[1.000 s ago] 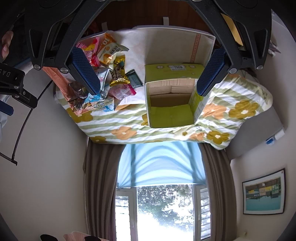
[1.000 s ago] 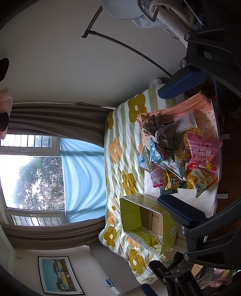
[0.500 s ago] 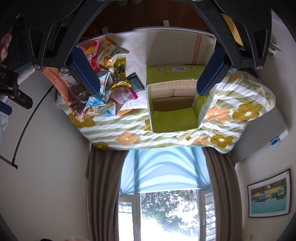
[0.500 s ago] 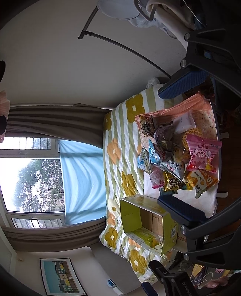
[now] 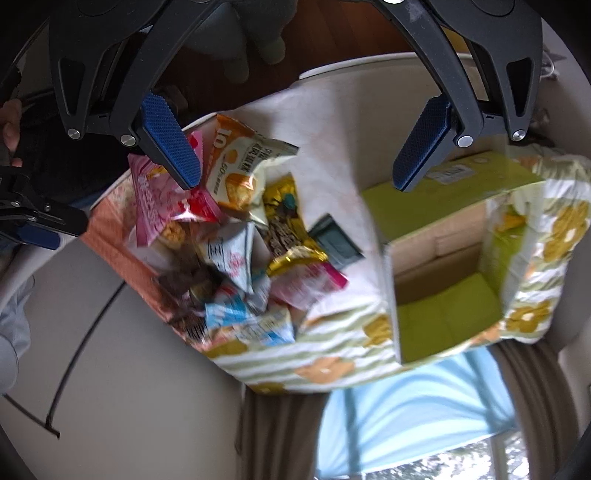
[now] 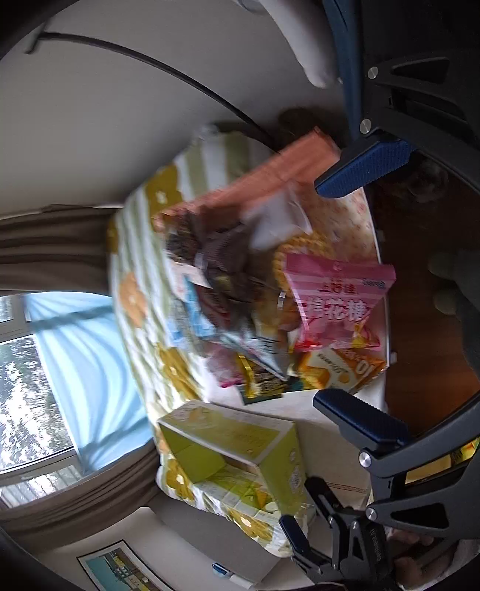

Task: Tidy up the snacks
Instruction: 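Grasp the orange-white cake packet with the left tool while the right tool grasps the pink Oishi bag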

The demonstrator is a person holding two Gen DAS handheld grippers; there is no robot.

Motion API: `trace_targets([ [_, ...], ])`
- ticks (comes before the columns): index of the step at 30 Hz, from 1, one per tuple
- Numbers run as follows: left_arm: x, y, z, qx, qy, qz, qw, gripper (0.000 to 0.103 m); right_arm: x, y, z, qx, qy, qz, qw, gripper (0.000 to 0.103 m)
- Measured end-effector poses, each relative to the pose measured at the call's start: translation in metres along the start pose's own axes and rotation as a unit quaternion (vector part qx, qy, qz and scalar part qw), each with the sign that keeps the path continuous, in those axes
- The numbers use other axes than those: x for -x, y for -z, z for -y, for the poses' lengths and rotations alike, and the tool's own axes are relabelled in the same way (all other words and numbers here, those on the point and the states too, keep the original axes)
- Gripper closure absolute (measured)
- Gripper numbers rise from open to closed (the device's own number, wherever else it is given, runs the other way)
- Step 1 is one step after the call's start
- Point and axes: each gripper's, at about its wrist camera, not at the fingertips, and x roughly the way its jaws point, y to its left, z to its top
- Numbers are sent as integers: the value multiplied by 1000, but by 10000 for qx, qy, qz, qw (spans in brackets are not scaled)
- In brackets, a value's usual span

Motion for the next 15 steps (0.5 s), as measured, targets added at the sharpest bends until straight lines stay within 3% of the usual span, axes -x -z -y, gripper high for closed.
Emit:
trace_targets([
  [6, -62, 10, 21, -460, 166, -503, 9975, 1, -63, 7, 13, -336, -610, -786, 9945, 0],
  [15, -121, 21, 55, -961, 85, -1068, 9896, 3, -117, 12, 28, -511, -1178, -1323, 9829, 0],
])
